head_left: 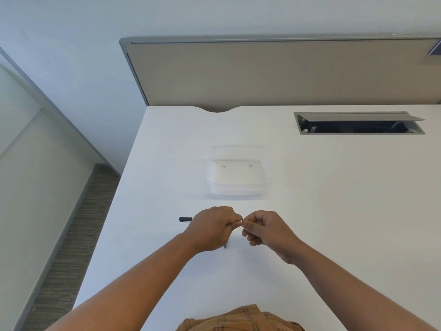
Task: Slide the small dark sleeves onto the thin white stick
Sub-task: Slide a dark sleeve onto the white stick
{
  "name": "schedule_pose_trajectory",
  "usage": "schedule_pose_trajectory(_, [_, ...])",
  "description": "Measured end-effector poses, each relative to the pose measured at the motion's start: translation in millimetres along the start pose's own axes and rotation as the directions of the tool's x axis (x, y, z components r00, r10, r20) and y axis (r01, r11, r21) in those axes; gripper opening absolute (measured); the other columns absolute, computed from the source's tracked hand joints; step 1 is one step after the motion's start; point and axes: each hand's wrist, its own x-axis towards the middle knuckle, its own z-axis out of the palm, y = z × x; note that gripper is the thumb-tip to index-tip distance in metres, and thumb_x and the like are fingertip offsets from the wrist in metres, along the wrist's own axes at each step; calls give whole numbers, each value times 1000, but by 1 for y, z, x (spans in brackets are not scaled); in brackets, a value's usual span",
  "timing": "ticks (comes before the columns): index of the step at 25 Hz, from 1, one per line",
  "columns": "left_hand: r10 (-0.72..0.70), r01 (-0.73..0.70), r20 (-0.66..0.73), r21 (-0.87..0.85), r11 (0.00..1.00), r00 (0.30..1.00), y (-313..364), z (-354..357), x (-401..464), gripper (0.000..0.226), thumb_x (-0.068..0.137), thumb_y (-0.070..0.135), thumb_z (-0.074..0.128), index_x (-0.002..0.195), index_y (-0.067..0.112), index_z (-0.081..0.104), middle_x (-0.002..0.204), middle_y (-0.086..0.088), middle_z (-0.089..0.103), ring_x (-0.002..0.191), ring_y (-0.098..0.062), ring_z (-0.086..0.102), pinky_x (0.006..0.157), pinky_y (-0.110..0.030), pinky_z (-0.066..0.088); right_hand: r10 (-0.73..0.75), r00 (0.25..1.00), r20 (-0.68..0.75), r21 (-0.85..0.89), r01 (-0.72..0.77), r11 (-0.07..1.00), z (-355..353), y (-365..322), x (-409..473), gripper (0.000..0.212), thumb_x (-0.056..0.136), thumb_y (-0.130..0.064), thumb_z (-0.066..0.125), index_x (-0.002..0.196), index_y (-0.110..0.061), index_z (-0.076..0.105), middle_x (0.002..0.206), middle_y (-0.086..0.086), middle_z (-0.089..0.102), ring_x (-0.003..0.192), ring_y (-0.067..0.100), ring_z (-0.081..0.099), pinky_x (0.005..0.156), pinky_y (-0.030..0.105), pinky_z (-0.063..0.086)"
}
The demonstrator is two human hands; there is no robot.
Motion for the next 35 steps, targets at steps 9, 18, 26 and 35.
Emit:
schedule_pose_trajectory(9, [9,-8,-20,16,1000,1000,1,3,-2,28,103,35,44,97,23,69,83,6,59,76,-12,51,56,-28,40,-33,999,-14,-54,32,998,0,-3,-2,20,96,-24,68,90,-5,72,77,5,76,65,13,67,63,24,56])
schedule_pose_trajectory(18, [16,-16,-27,13,1000,1000,3,1,-3,29,103,35,43,94,22,67,81,5,57,75,-12,51,57,-31,44,-47,998,-31,-64,44,997,-4,-3,-6,16,96,-20,67,90,-6,72,79,7,78,65,13,69,62,22,55])
schedule_pose_trajectory(26, [31,-30,-34,16,999,999,4,-2,-2,28,103,34,44,95,22,67,82,5,58,76,-12,51,58,-30,43,-66,998,-19,-62,65,996,-6,-5,-6,17,96,-22,68,88,-7,72,81,8,78,68,13,70,64,22,56])
schedule_pose_trajectory(35, [31,-30,-34,11,999,999,5,0,-2,29,103,36,43,90,22,64,78,7,52,72,-11,47,57,-32,45,-125,991,-48,-96,120,988,-5,-1,-7,11,97,-13,66,90,-8,72,80,7,79,68,13,71,67,23,58])
